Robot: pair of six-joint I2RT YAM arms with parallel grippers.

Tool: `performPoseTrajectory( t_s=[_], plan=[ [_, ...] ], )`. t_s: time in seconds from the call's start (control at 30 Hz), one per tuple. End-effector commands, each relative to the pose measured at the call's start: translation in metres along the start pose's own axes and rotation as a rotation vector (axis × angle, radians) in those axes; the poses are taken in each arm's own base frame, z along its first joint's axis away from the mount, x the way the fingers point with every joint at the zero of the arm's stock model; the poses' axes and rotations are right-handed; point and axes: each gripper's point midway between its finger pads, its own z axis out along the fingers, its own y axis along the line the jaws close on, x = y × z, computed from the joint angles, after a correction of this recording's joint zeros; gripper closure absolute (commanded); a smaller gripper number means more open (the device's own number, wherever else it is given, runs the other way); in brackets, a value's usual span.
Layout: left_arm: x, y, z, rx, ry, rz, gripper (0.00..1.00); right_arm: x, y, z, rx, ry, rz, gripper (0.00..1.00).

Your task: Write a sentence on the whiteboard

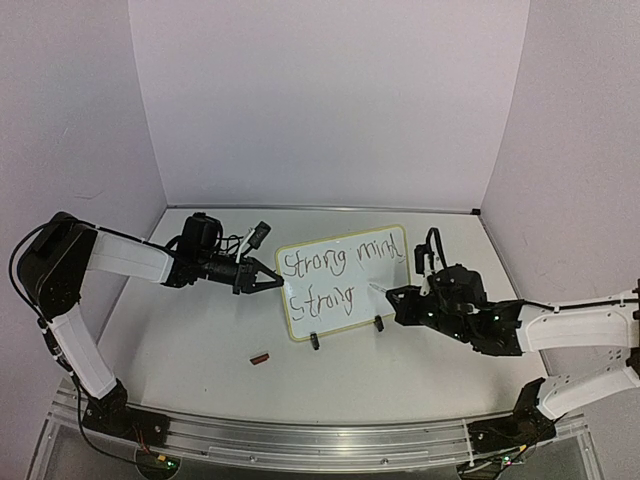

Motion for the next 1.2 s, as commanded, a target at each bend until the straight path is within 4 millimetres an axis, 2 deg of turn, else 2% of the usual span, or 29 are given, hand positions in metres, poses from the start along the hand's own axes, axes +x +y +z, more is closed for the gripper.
performPoseTrajectory(
  t_s=[0.0, 0.73, 0.93, 1.17],
  plan=[
    [0.01, -0.001, 0.001, -0.023, 0.029, 0.014, 1.0, -0.012, 0.005, 0.008, -0.017, -0.031, 0.011, 1.0],
    [0.01, 0.0, 0.001, -0.023, 0.03, 0.015, 1.0, -0.021, -0.004, 0.029, 0.005, -0.061, 0.037, 1.0],
    [0.011, 0.0, 0.001, -0.023, 0.031, 0.014, 1.0, -0.017, 0.0, 0.035, -0.015, -0.039, 0.035, 1.0],
    [0.011, 0.0, 0.001, -0.023, 0.031, 0.013, 1.0, -0.001, -0.001, 0.035, -0.038, 0.01, 0.062, 1.0]
  ],
)
